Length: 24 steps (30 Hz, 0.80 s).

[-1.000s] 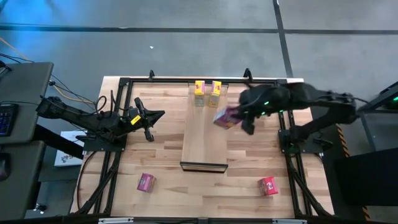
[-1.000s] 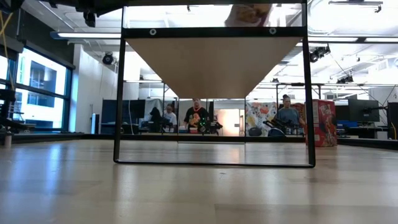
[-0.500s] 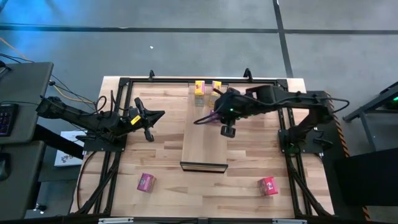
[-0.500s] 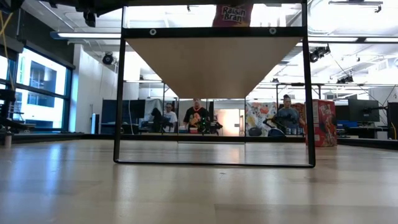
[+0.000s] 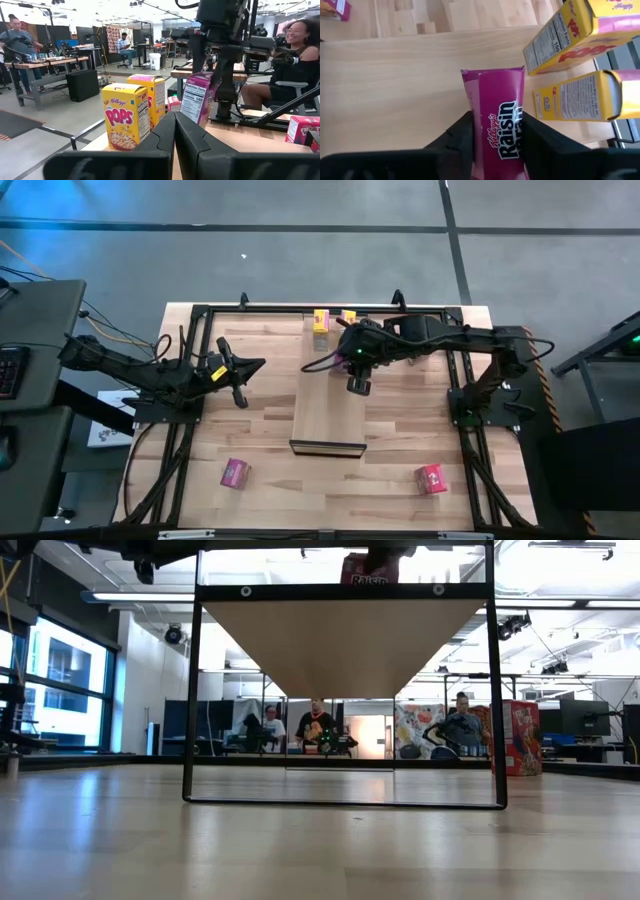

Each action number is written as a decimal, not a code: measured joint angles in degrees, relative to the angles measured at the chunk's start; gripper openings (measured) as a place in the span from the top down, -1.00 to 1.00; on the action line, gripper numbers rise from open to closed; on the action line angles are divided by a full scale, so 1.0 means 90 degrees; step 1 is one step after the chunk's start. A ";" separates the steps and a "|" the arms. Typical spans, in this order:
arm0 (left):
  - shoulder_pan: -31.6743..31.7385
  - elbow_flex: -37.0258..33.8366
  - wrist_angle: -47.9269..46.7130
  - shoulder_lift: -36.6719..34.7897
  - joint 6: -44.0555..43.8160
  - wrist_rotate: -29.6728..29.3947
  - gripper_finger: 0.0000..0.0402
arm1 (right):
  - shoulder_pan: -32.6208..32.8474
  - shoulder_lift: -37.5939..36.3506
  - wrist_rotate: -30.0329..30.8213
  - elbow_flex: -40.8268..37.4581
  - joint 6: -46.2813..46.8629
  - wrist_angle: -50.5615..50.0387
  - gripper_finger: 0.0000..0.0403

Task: Stack cereal on shelf
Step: Put the top purple cereal box on the shelf

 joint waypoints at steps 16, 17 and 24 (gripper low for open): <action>0.0000 0.0002 0.0000 0.0000 0.0010 0.0000 1.00 | -0.0185 -0.0046 -0.0625 0.0013 0.0156 -0.0033 -0.04; 0.0002 0.0000 0.0000 0.0000 0.0010 0.0000 1.00 | -0.0180 -0.0046 -0.0630 0.0065 0.0118 -0.0073 -0.05; 0.0000 0.0001 -0.0002 0.0000 0.0012 0.0000 1.00 | -0.0170 -0.0051 -0.0570 0.0755 -0.0280 -0.0096 -0.05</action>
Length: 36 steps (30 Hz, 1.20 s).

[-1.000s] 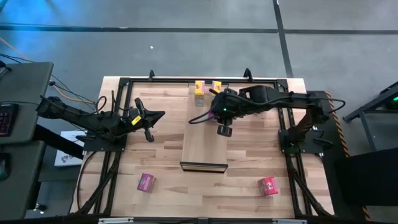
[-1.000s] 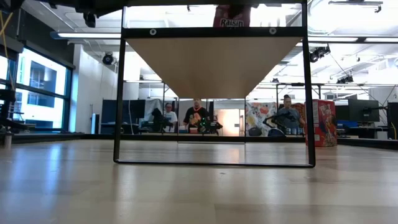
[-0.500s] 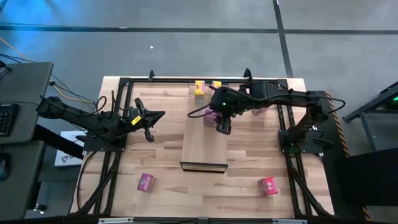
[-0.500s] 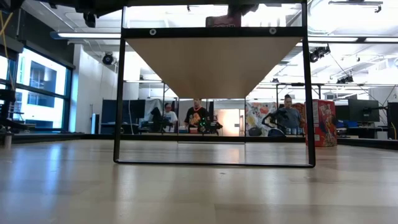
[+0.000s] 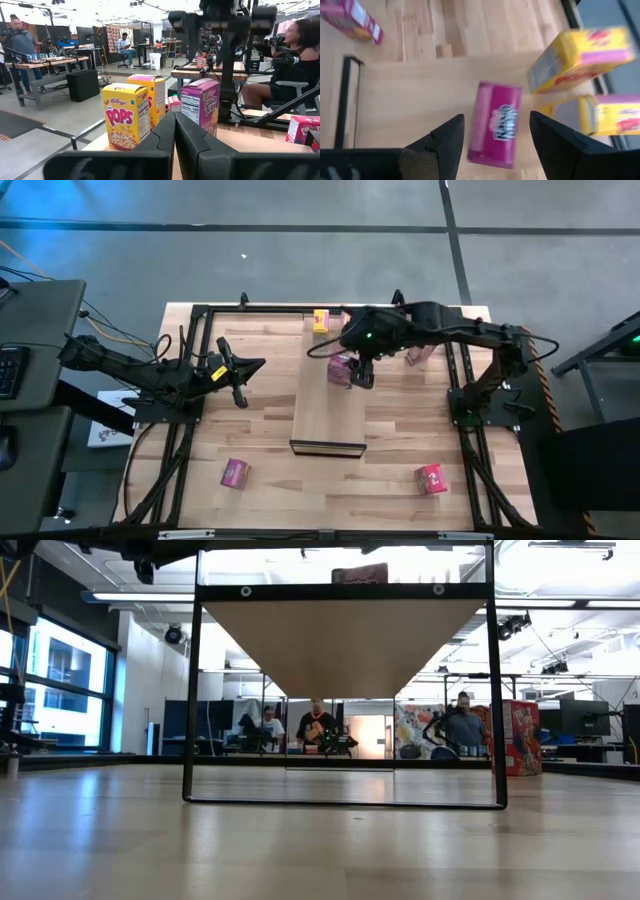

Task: Stack cereal on shelf
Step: Put the top purple cereal box on the shelf

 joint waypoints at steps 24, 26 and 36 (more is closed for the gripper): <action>0.0000 -0.0001 -0.0323 0.0000 -0.0436 0.0503 1.00 | 0.1973 -0.0481 0.1059 0.0377 0.0608 -0.0974 0.96; 0.0000 0.0001 -0.0321 0.0000 -0.0454 0.0505 1.00 | 0.2146 -0.0481 0.1274 0.0377 0.0636 -0.0996 0.92; 0.0000 0.0001 -0.0330 0.0000 -0.0454 0.0503 1.00 | 0.2759 -0.1882 0.1867 -0.2251 0.1726 0.0001 0.98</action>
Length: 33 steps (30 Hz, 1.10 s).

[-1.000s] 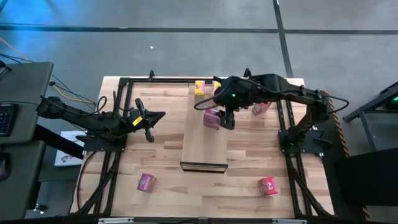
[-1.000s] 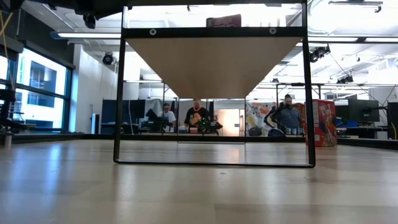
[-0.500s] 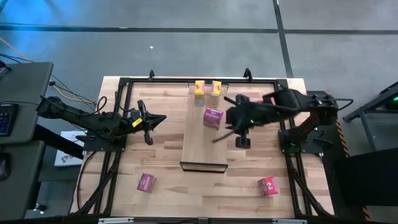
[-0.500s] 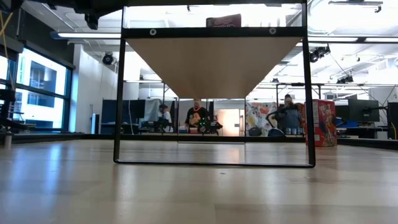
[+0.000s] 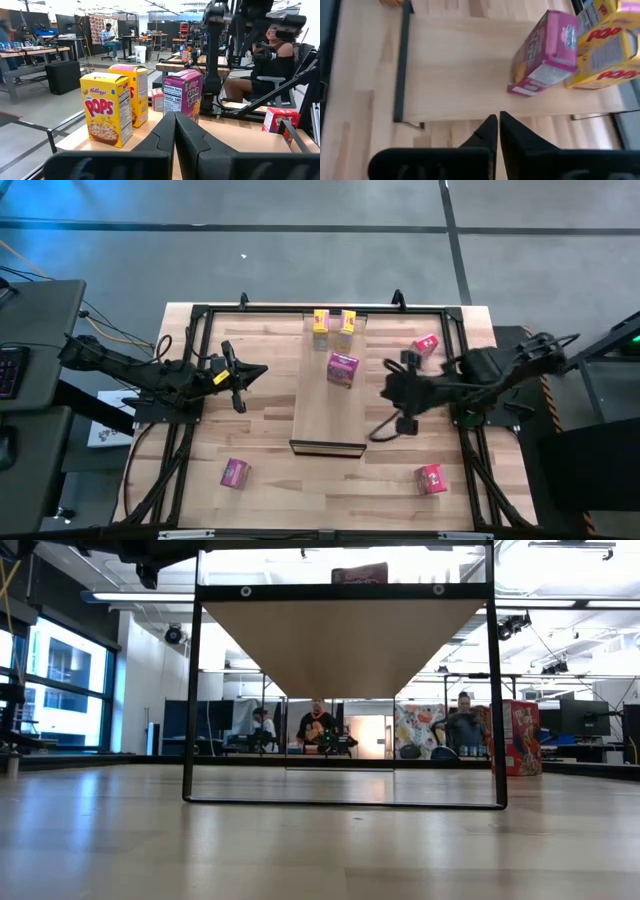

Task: Stack cereal on shelf
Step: Put the top purple cereal box on the shelf

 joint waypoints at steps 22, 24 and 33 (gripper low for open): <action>0.0002 0.0001 0.0173 -0.0120 0.0619 -0.0035 1.00 | -0.0070 -0.0355 0.0416 -0.5746 -0.1670 0.9821 1.00; 0.0002 0.0002 0.0133 -0.0167 0.0622 -0.0035 1.00 | -0.0071 -0.0227 0.0717 -0.5474 -0.1935 0.9590 1.00; 0.0002 0.0001 0.0007 -0.0262 0.0614 -0.0032 1.00 | -0.0184 0.0063 0.2014 -0.4957 -0.2291 0.8299 1.00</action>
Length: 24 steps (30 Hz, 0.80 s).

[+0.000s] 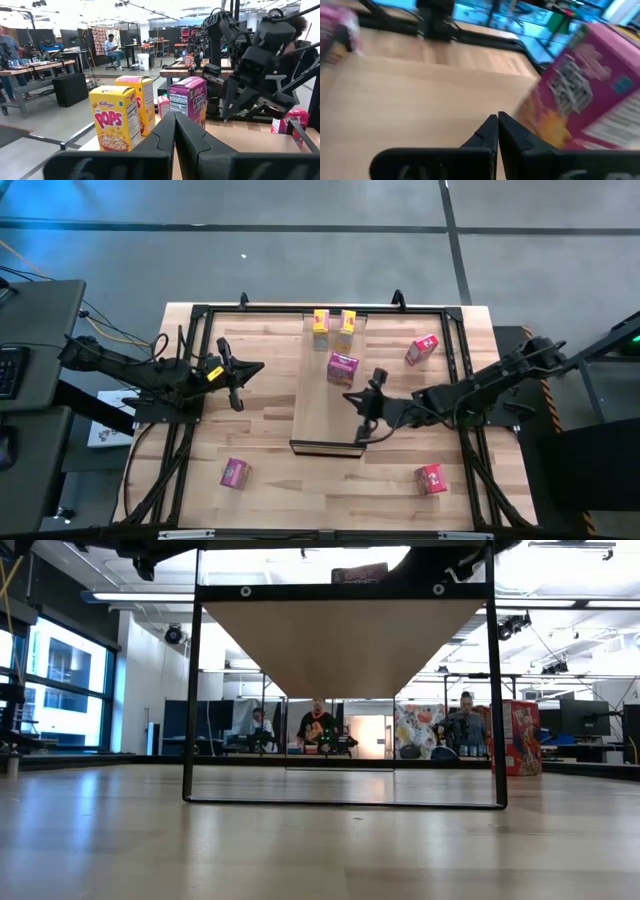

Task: Stack cereal on shelf
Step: Put the top purple cereal box on the shelf

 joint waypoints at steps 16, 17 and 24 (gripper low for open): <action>0.0001 0.0001 -0.0007 0.0002 -0.0006 0.0005 1.00 | -0.0312 -0.0007 0.1441 -0.0007 -0.0169 -0.0971 1.00; 0.0001 -0.0001 -0.0004 0.0002 -0.0006 0.0005 1.00 | -0.0355 -0.0007 0.1436 -0.0007 -0.0167 -0.0984 1.00; 0.0001 -0.0001 0.0003 0.0006 -0.0060 0.0007 1.00 | -0.0760 -0.0007 0.1532 -0.0010 -0.0460 -0.1027 1.00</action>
